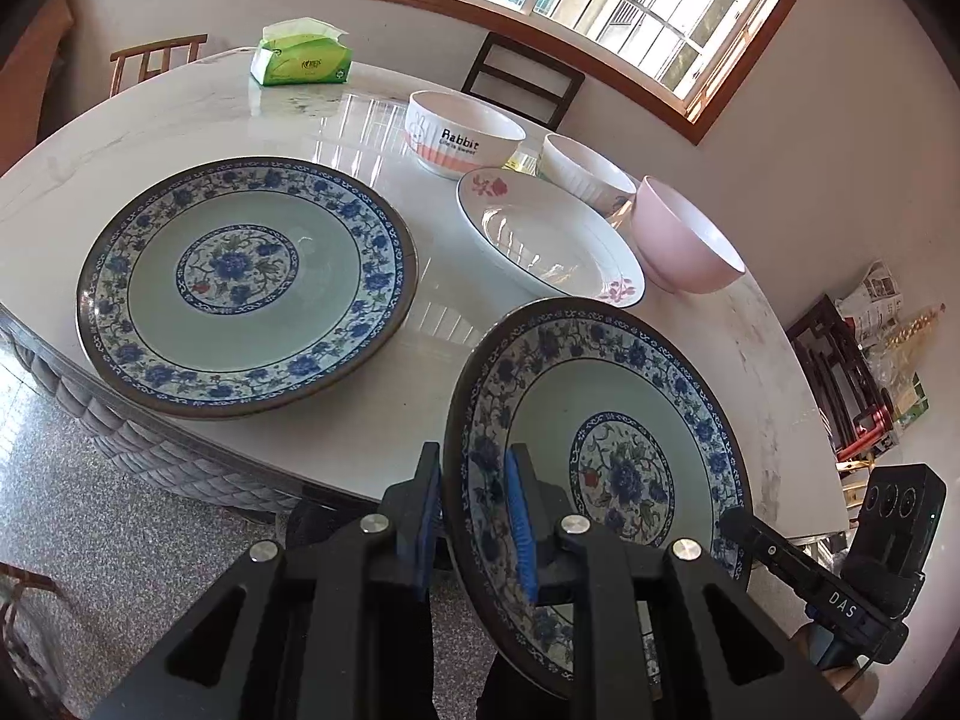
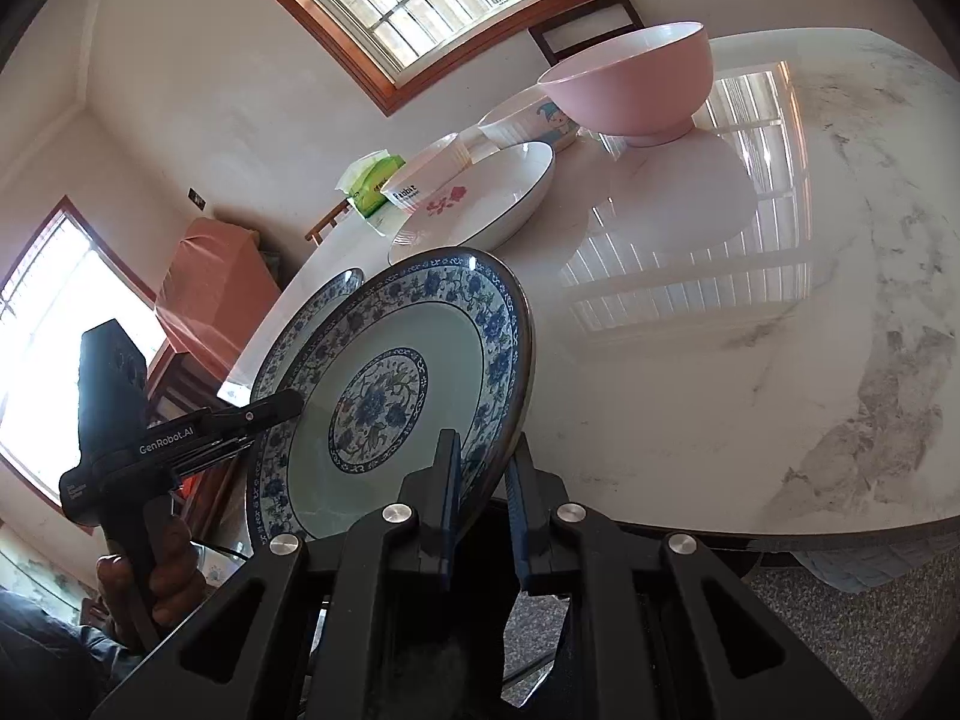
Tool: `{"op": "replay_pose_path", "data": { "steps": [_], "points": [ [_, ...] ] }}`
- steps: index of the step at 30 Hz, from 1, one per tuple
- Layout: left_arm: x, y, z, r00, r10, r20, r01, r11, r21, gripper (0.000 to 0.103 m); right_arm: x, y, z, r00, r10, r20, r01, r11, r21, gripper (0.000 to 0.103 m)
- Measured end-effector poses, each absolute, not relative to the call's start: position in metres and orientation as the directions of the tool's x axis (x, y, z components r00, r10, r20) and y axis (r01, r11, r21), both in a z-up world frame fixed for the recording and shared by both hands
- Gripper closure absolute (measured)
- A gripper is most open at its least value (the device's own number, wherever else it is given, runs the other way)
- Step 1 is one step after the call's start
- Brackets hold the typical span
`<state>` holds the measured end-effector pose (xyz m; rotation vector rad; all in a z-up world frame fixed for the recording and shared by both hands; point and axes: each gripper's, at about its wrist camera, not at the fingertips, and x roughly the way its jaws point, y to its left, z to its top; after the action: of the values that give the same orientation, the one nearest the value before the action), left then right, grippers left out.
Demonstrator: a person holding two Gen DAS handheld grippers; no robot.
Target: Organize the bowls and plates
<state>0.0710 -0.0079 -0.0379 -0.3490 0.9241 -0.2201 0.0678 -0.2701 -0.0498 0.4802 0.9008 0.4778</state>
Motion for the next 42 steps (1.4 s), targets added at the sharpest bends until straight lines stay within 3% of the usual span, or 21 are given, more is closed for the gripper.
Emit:
{"op": "replay_pose_path", "data": {
  "steps": [42],
  "points": [
    [0.083,0.12,-0.038,0.667,-0.177,-0.724,-0.224,0.879,-0.421,0.082,0.133,-0.149,-0.031,0.446,0.633,-0.633,-0.421,0.772,0.476,0.087]
  ]
}}
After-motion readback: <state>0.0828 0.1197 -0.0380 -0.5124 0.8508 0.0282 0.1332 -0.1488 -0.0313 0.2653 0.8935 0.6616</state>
